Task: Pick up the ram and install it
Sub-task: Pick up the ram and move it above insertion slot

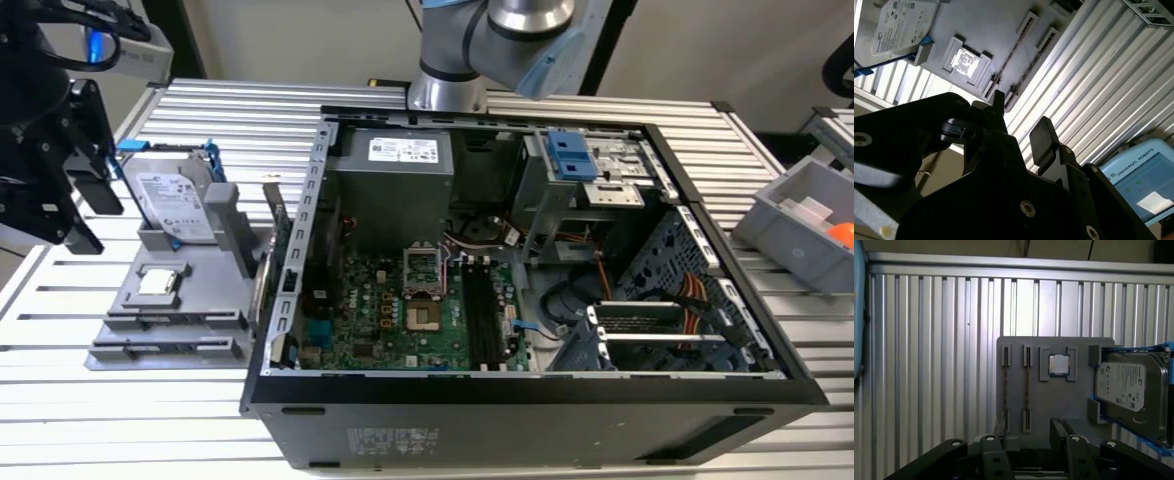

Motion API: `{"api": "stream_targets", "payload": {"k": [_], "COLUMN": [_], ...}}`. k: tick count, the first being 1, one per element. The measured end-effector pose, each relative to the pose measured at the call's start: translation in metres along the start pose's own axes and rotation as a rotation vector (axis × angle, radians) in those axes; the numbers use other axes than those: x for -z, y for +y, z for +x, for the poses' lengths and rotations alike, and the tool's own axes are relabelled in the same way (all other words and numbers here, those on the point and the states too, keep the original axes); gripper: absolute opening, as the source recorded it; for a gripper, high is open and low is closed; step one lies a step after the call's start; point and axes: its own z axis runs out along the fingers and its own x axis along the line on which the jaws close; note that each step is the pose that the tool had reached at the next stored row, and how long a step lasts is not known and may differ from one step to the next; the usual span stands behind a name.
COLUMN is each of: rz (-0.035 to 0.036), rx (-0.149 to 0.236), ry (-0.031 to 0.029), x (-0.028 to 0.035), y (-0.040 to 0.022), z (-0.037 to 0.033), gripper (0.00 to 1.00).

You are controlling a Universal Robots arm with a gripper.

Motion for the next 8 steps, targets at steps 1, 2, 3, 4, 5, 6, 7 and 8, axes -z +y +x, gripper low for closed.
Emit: {"api": "stream_targets", "payload": {"k": [1, 2, 3, 4, 5, 6, 7, 8], "rz": [0.0001, 0.0001, 0.0001, 0.0001, 0.0001, 0.0, 0.0001, 0.0], "rx": [0.0, 0.0, 0.0, 0.0, 0.0, 0.0, 0.0, 0.0], "ry": [0.0, -0.0001, -0.0001, 0.0, -0.0001, 0.0, 0.0, 0.0], "x": [-0.0007, -0.0016, -0.0024, -0.0032, -0.004, -0.0048, -0.0056, -0.0064], "y": [0.0, 0.0, 0.0, -0.0001, -0.0001, -0.0001, -0.0001, -0.0001], "z": [0.0005, 0.001, 0.0014, 0.0019, 0.0023, 0.0028, 0.0031, 0.0034], "gripper": [1.0, 1.0, 1.0, 1.0, 1.0, 1.0, 1.0, 1.0]}}
